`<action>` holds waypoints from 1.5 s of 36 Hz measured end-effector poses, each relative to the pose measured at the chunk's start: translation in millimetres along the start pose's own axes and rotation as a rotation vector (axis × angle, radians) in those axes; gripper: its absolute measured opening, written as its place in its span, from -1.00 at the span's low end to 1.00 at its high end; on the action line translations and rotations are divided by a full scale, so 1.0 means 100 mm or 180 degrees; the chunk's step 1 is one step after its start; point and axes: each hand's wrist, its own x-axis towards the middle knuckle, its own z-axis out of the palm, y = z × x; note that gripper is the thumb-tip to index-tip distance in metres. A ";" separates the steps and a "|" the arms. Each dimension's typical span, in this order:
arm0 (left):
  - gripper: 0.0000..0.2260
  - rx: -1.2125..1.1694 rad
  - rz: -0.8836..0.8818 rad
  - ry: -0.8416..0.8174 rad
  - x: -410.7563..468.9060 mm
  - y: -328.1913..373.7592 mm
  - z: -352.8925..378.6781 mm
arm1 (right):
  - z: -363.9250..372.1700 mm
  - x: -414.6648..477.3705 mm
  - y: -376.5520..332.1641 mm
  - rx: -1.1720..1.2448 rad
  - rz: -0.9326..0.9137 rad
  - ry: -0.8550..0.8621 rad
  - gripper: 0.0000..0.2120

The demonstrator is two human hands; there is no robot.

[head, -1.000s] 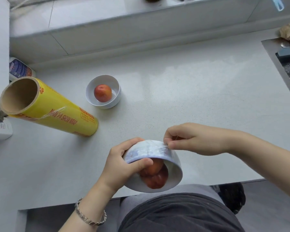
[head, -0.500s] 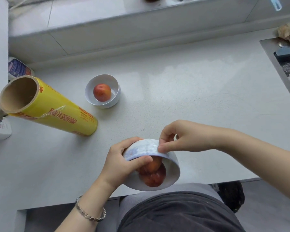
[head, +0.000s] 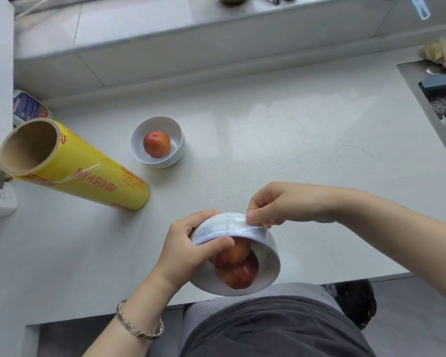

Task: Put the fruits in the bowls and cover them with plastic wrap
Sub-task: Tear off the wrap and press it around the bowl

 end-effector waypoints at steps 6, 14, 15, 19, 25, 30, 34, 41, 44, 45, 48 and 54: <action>-0.66 0.0012 -0.0044 -0.0090 0.01 0.00 0.02 | -0.06 -0.01 -0.04 0.0005 0.0239 -0.0048 -0.70; -0.75 -0.0076 -0.0027 -0.0149 0.00 0.02 0.04 | 0.12 0.02 0.05 0.0453 -0.0636 0.0857 -0.77; -0.75 -0.0113 -0.0034 -0.0152 0.00 0.02 0.04 | 0.15 0.04 0.07 0.0559 -0.0720 0.1000 -0.77; -0.75 -0.0166 -0.0027 -0.0147 0.01 0.02 0.06 | 0.26 0.10 0.09 0.0867 -0.0906 0.1405 -0.72; -0.71 -0.0192 0.0083 -0.0135 0.02 0.02 0.03 | 0.31 0.17 0.08 0.0985 -0.1147 0.1816 -0.73; -0.58 -0.0173 0.0233 -0.0118 0.03 0.05 -0.01 | 0.32 0.25 0.06 0.0989 -0.1146 0.1896 -0.73; -0.57 -0.0184 0.0308 -0.0054 0.02 0.07 -0.03 | 0.31 0.31 0.07 0.0994 -0.1098 0.1899 -0.74; -0.53 -0.0213 0.0376 0.0050 0.02 0.06 -0.04 | 0.27 0.32 0.07 0.0911 -0.0935 0.1637 -0.78; -0.52 -0.0278 0.0369 0.0047 0.02 0.05 -0.02 | 0.25 0.29 0.07 0.1068 -0.0784 0.1451 -0.80; -0.52 -0.0287 0.0386 0.0034 0.01 0.05 -0.02 | 0.25 0.29 0.08 0.1150 -0.0710 0.1403 -0.80; -0.50 -0.0345 0.0387 0.0015 0.01 0.05 0.00 | 0.26 0.28 0.13 0.1553 -0.0442 0.1361 -0.78; -0.46 -0.0407 0.0371 -0.0007 0.00 0.03 0.03 | 0.29 0.26 0.20 0.1962 -0.0221 0.1228 -0.78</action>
